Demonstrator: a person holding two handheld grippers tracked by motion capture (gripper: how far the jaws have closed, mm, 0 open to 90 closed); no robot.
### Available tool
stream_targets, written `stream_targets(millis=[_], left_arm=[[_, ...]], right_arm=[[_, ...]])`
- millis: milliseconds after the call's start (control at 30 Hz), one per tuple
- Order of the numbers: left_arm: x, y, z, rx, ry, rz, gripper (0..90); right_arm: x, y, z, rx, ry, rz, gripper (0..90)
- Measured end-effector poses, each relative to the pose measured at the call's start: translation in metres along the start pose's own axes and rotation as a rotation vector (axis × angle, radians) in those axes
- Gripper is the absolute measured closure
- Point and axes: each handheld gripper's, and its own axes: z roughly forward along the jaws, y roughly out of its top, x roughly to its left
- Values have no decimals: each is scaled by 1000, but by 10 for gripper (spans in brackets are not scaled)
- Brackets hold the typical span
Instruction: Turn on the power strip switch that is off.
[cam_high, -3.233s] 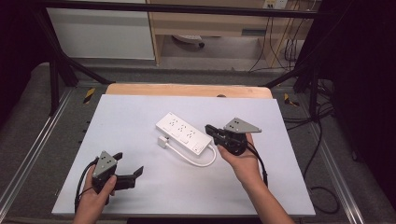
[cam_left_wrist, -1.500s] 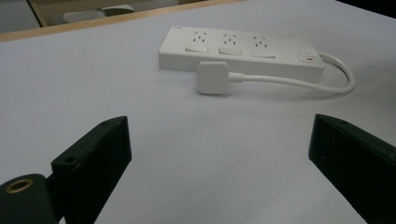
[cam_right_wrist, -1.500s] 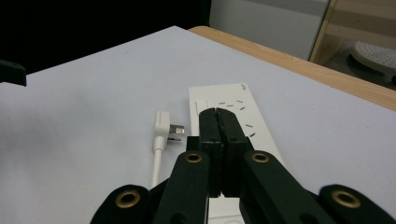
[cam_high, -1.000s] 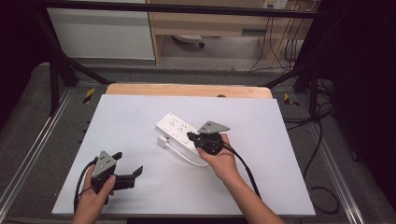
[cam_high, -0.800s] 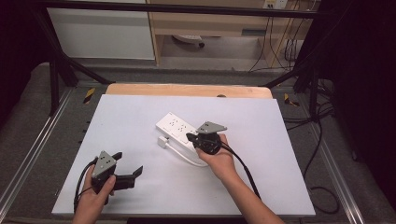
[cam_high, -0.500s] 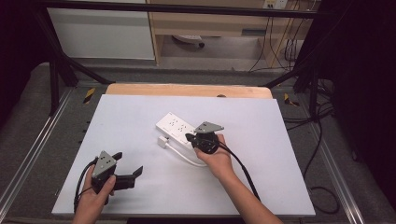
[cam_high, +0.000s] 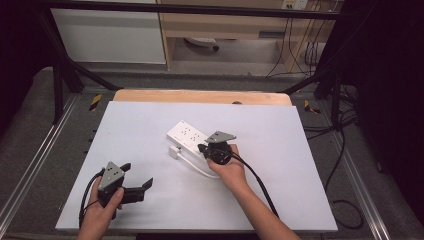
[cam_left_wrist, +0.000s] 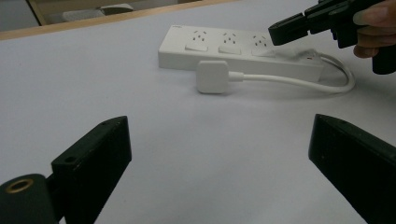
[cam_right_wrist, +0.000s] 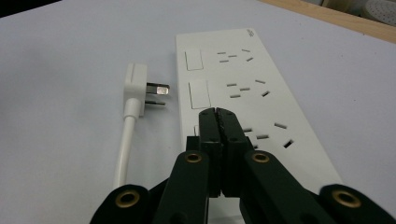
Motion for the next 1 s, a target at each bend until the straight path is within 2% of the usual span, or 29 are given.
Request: stream_targets(millis=[1000], left_arm=[[0,0,0,0,-2,4,60]], right_arm=[[2,-5,9,7,0,16,900]])
